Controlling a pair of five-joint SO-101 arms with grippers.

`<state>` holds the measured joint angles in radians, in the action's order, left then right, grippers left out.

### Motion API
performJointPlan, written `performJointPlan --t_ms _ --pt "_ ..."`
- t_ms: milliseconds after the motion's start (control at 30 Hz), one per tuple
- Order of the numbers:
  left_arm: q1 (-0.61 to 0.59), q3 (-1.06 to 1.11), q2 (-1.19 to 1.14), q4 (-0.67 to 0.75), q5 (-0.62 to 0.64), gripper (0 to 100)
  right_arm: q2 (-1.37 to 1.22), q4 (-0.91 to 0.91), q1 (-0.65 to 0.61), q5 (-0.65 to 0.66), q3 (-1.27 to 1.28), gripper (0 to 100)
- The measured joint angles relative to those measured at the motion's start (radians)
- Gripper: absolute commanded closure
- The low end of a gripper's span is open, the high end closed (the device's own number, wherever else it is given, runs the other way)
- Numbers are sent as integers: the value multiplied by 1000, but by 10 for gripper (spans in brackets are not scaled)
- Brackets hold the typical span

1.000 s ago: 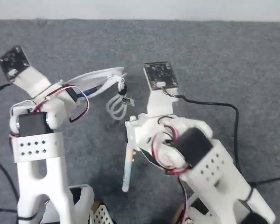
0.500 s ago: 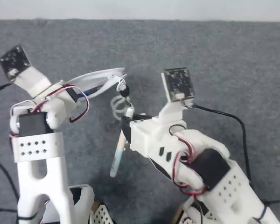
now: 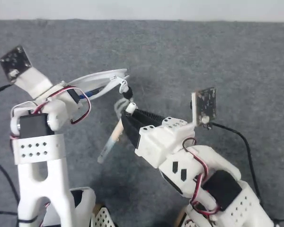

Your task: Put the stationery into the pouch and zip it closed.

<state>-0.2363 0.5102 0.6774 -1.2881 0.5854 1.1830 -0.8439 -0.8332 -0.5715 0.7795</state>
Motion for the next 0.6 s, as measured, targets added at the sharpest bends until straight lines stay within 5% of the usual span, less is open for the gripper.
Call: performJointPlan --t_ms 600 --pt "0 0 0 0 0 989 359 465 2 -2 361 992"
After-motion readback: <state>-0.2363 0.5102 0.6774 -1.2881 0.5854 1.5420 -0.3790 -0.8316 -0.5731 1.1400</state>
